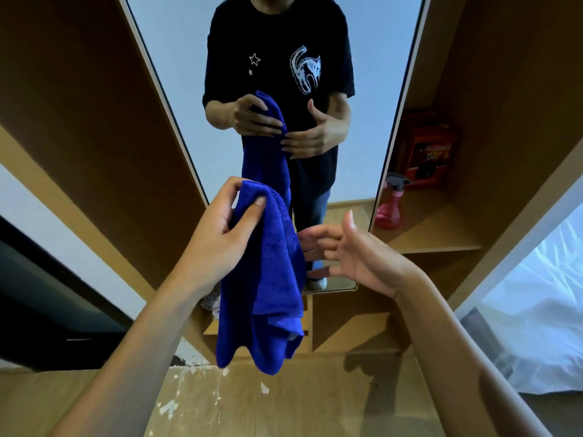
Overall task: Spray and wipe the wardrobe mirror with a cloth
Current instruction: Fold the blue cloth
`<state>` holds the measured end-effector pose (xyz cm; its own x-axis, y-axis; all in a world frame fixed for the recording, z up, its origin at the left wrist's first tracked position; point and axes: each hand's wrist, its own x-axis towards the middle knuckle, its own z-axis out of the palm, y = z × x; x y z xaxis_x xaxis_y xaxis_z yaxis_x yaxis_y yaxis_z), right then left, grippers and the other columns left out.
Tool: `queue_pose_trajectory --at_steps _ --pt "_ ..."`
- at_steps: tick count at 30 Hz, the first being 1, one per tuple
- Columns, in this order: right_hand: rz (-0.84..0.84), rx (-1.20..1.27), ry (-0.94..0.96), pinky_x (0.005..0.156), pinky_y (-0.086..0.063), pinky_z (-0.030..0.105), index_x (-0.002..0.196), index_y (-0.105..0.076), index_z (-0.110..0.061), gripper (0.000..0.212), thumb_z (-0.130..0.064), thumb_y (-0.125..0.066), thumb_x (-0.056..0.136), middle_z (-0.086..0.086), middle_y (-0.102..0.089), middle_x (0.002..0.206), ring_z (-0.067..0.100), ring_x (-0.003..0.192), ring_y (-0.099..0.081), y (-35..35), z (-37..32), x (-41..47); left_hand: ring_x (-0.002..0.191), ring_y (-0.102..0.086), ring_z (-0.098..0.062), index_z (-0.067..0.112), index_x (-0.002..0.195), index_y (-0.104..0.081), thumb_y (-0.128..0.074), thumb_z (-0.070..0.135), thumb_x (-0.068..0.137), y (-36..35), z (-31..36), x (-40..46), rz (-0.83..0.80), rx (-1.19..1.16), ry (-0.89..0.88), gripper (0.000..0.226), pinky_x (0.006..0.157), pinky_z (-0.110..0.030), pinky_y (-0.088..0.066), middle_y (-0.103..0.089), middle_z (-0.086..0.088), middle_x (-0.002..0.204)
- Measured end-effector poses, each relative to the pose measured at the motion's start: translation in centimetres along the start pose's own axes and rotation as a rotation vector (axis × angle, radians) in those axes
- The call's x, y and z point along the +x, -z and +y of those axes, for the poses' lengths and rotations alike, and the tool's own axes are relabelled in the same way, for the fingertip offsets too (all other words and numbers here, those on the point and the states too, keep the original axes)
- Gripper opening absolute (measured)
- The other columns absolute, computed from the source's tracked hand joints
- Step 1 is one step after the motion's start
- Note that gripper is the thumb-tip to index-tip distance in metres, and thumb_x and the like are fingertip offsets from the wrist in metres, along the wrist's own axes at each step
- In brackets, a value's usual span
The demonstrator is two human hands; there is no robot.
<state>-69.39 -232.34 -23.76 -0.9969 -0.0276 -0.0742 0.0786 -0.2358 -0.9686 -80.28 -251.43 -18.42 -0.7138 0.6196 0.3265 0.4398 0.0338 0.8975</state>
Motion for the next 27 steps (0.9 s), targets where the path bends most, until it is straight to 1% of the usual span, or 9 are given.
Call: queue_pose_trajectory --at_steps 3,6,10,12,16,19,22,24,27 --pt "-0.070 -0.067 0.082 0.102 -0.046 0.050 0.128 -0.051 -0.013 0.060 -0.047 -0.071 0.083 0.015 -0.062 0.123 0.036 0.117 -0.058 0.0 -0.2 0.3 0.080 -0.060 0.002 0.028 0.100 -0.053 -0.048 0.038 0.094 0.1 0.1 0.0 0.030 0.013 -0.017 0.013 0.073 -0.012 -0.045 -0.063 0.018 0.084" --pt "-0.087 -0.091 0.156 0.093 -0.047 0.045 0.104 -0.048 -0.023 0.037 -0.019 -0.076 0.080 0.004 -0.062 0.107 0.027 0.100 -0.057 -0.1 -0.8 0.4 0.079 -0.058 0.003 0.029 0.096 -0.052 -0.048 0.034 0.096 0.0 0.1 -0.1 0.077 0.022 -0.053 0.007 0.073 -0.011 -0.043 -0.060 0.020 0.082" --pt "-0.077 -0.485 0.191 0.080 -0.045 0.035 0.095 -0.060 -0.019 0.030 -0.031 -0.078 0.074 -0.008 -0.056 0.096 0.020 0.090 -0.051 -1.3 -1.1 0.3 0.077 -0.057 0.004 0.026 0.097 -0.052 -0.046 0.027 0.099 -0.3 0.0 -0.2 0.129 0.047 -0.071 0.006 0.071 -0.009 -0.042 -0.058 0.022 0.080" --pt "-0.058 -0.616 0.157 0.076 -0.046 0.028 0.088 -0.061 -0.024 0.030 -0.032 -0.084 0.070 -0.013 -0.053 0.092 0.009 0.087 -0.052 -1.9 -0.9 0.5 0.076 -0.057 0.004 0.023 0.099 -0.051 -0.046 0.028 0.099 -0.5 0.0 -0.2 0.147 0.068 -0.076 0.007 0.071 -0.009 -0.042 -0.058 0.022 0.080" --pt "0.004 -0.811 0.153 0.090 -0.047 0.041 0.077 -0.057 -0.030 0.029 -0.038 -0.084 0.071 -0.008 -0.047 0.091 0.015 0.095 -0.049 -2.1 -0.3 1.0 0.073 -0.057 0.001 0.020 0.103 -0.051 -0.046 0.029 0.100 -0.6 -0.2 -0.1 0.154 0.086 -0.077 0.011 0.069 -0.010 -0.045 -0.058 0.019 0.079" --pt "0.030 -0.794 0.188 0.090 -0.049 0.037 0.078 -0.058 -0.025 0.020 -0.024 -0.078 0.081 -0.013 -0.054 0.086 0.010 0.089 -0.056 -0.9 -0.8 0.6 0.076 -0.057 0.003 0.026 0.100 -0.050 -0.046 0.030 0.099 0.1 -0.3 -0.1 0.131 0.084 -0.057 0.006 0.069 -0.009 -0.044 -0.058 0.023 0.080" --pt "0.126 -0.634 0.245 0.079 -0.054 0.034 0.089 -0.060 -0.007 0.013 -0.013 -0.071 0.086 0.004 -0.064 0.091 0.017 0.089 -0.065 0.6 -2.0 -0.5 0.083 -0.057 0.004 0.032 0.099 -0.050 -0.046 0.034 0.098 1.3 -0.6 -0.1 0.100 0.083 -0.038 0.004 0.073 -0.007 -0.043 -0.059 0.025 0.086" --pt "0.183 -0.531 0.307 0.077 -0.055 0.038 0.093 -0.057 -0.001 0.016 -0.014 -0.065 0.088 0.012 -0.064 0.092 0.026 0.089 -0.065 1.1 -2.9 -1.0 0.085 -0.056 0.006 0.033 0.099 -0.050 -0.046 0.036 0.097 1.8 -0.7 -0.1 0.079 0.097 -0.029 0.005 0.073 -0.005 -0.041 -0.058 0.027 0.086" --pt "0.223 -0.481 0.360 0.080 -0.055 0.045 0.096 -0.057 -0.005 0.019 -0.022 -0.058 0.088 0.014 -0.066 0.091 0.031 0.091 -0.066 1.2 -3.6 -1.0 0.082 -0.056 0.008 0.033 0.100 -0.050 -0.045 0.039 0.095 2.2 -0.7 -0.1 0.052 0.066 0.006 0.009 0.070 -0.004 -0.041 -0.059 0.028 0.084"
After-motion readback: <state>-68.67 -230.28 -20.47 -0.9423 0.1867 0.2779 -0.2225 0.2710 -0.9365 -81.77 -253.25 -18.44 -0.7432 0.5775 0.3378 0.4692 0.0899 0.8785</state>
